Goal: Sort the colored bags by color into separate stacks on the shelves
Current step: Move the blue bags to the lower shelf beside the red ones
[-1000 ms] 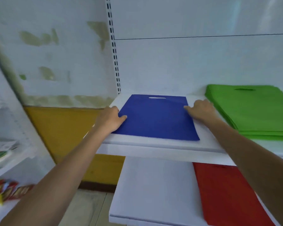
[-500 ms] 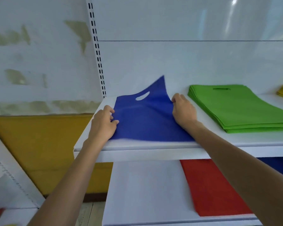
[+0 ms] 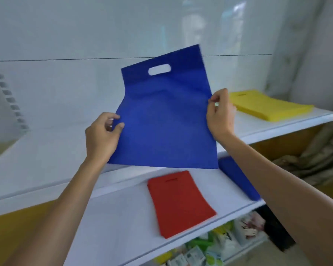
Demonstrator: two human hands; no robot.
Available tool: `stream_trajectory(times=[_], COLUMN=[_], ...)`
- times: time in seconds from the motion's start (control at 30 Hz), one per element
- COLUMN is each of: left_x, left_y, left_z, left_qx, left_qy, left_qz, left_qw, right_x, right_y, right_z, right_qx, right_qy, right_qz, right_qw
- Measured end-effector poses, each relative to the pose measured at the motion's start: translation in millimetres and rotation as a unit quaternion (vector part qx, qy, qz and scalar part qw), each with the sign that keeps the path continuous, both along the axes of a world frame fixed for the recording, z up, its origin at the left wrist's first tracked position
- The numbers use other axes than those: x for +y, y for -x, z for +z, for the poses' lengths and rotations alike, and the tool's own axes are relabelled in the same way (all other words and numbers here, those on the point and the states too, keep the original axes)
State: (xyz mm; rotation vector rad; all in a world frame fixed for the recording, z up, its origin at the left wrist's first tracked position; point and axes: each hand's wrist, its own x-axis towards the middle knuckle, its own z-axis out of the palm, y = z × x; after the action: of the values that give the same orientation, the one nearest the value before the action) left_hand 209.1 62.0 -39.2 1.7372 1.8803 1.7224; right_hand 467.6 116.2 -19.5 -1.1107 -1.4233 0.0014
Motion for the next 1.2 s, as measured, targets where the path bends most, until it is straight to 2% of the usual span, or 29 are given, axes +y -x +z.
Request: stream_trajectory(times=[0.23,0.47,0.63,0.77,0.9,1.03,1.2], left_x=[34,50,72,99,128,152,180], left_y=[-231,-397,-462,-502,-530,-547,-547], left_z=[-27,-90,-145,-197,-231,-252,-282], left_qx=[0.035,0.040,0.062,0.078,0.094,0.088,0.065], left_qy=[0.016,0.086,0.147,0.213,0.263,0.282,0.306], left_qz=[-0.181,-0.328,-0.375,-0.421,-0.438,-0.427,-0.367], left_qw=[0.983,0.940,0.913,0.878,0.854,0.855,0.876], right_x=[-50,-98,-96,-81,-56,-25,35], right_y=[-246,-406,-460,-490,-519,-538,-552], right_z=[-43,-91,-143,-188,-213,-233,-268], right_qx=[-0.049,-0.054,-0.040,-0.004,-0.009,-0.011,-0.030], right_qy=[0.082,0.192,0.247,0.302,0.346,0.379,0.423], right_qz=[-0.188,-0.295,-0.319,-0.338,-0.359,-0.342,-0.287], right_qw=[0.977,0.935,0.914,0.892,0.867,0.860,0.859])
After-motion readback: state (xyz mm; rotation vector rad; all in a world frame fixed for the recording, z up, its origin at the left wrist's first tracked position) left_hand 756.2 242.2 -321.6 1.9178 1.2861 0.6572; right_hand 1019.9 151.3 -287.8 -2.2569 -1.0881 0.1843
